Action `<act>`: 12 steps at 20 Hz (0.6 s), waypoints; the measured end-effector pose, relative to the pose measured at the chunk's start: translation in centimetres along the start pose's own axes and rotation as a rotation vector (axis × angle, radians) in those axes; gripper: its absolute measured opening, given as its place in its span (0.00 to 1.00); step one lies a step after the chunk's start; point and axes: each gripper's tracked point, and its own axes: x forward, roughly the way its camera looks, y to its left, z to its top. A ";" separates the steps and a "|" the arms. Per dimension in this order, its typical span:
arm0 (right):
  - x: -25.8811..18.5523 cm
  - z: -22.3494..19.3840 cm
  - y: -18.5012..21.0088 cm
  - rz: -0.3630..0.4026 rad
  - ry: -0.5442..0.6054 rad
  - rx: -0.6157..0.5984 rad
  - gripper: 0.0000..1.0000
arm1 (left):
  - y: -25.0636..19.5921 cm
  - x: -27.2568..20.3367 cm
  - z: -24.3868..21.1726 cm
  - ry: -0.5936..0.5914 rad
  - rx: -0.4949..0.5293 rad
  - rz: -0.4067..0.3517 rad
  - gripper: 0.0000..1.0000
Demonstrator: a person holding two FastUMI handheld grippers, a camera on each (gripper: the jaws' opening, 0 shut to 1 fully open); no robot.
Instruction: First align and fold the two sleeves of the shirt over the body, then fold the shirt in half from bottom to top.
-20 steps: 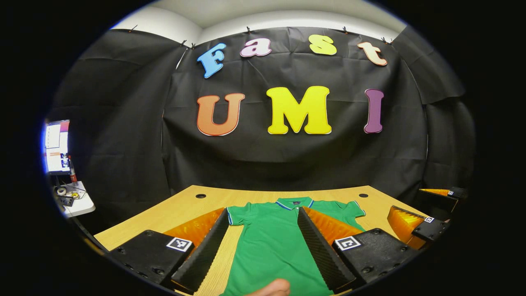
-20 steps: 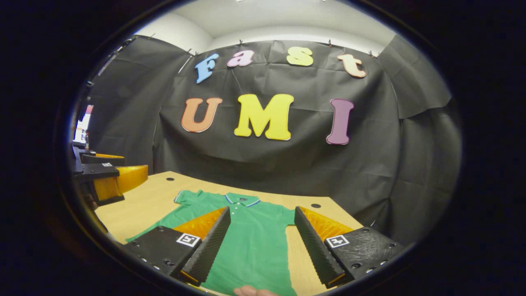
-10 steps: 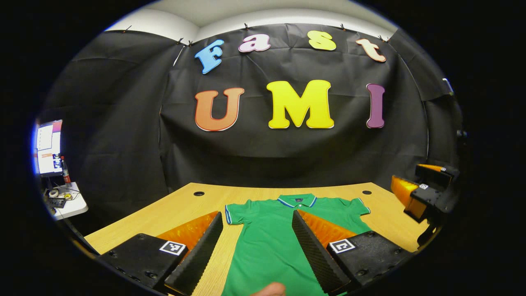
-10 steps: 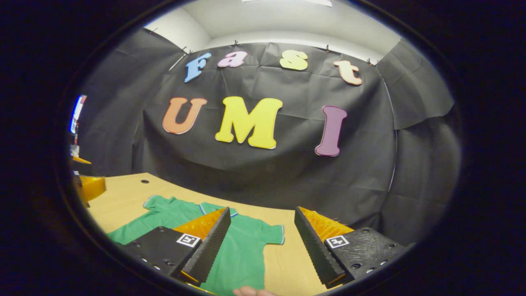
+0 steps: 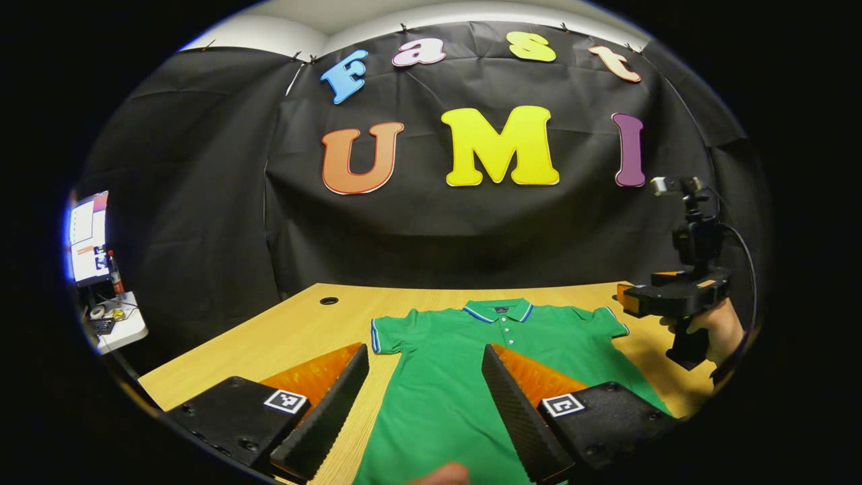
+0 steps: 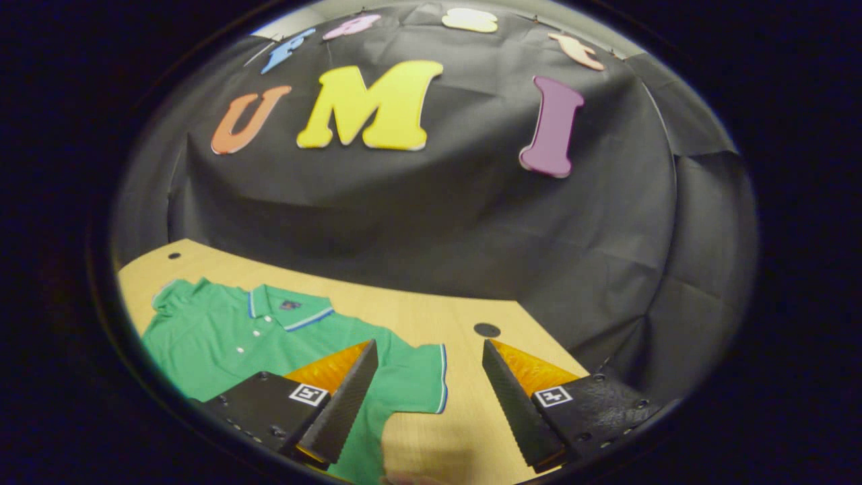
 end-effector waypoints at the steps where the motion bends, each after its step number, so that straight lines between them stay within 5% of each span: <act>1: 1.8 -1.0 0.3 0.012 0.042 -0.003 0.96 | 0.1 0.2 -0.1 0.004 0.006 0.002 1.00; 9: 8.2 -6.0 -1.6 0.017 0.240 0.085 0.93 | 3.1 1.1 -0.1 0.001 -0.006 0.072 1.00; 12: 8.7 -6.9 -0.2 0.097 0.294 0.160 0.70 | 4.6 1.4 -1.0 0.035 -0.027 0.108 1.00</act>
